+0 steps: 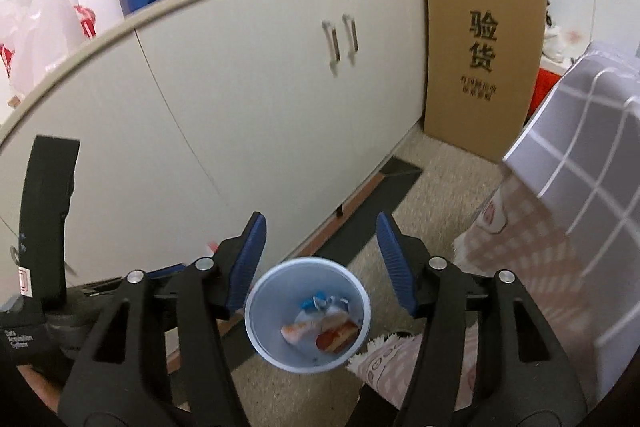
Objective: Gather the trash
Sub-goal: 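Open the left tool to drop the red-white wrapper into the bin, then move both tools back over the table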
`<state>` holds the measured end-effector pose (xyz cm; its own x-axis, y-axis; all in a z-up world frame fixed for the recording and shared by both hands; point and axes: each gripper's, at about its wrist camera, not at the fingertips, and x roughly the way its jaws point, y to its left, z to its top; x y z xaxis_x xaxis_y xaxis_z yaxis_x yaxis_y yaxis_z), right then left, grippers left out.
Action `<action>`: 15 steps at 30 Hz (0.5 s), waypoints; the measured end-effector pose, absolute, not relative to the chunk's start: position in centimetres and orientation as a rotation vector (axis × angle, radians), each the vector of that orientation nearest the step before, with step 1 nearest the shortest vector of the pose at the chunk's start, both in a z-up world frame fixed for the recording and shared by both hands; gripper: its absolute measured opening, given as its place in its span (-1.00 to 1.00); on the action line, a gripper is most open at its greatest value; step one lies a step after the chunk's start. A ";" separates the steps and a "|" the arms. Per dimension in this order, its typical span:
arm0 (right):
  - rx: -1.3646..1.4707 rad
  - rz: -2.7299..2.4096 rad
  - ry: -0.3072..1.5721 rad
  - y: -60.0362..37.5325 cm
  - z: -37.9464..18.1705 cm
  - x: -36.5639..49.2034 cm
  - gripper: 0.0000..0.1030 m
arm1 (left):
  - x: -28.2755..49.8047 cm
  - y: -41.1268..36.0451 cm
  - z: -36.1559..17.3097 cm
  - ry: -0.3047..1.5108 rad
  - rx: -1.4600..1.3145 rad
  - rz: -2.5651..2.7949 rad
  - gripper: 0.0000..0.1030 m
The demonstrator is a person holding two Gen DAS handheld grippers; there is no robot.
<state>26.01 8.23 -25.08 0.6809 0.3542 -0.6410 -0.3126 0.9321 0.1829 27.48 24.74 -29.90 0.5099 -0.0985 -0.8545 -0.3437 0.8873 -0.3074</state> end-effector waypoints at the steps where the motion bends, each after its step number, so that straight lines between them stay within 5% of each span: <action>1: 0.064 0.377 0.728 8.1 -24.8 26.0 0.15 | 27.3 24.7 -29.6 1.029 -0.474 0.157 0.16; 15: 0.126 0.430 0.699 6.1 -20.2 23.5 0.19 | 23.6 23.7 -23.3 0.936 -0.493 0.119 0.19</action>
